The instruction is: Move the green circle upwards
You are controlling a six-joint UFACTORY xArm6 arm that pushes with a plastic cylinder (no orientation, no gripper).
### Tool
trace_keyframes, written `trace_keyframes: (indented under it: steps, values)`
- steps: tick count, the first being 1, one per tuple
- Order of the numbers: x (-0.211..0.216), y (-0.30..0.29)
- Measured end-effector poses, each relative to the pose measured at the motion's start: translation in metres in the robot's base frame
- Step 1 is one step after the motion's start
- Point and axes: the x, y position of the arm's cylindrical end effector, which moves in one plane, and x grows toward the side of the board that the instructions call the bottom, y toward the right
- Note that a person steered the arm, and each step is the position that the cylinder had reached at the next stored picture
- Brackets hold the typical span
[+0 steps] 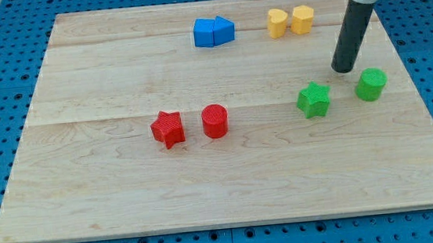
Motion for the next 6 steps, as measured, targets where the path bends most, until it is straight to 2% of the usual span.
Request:
trace_keyframes:
  steps: [1, 2, 3, 4, 5, 6]
  values:
    - [0.003, 0.005]
    - [-0.013, 0.007]
    - [0.03, 0.121]
    - [0.091, 0.075]
    - [0.062, 0.011]
    - [0.061, 0.009]
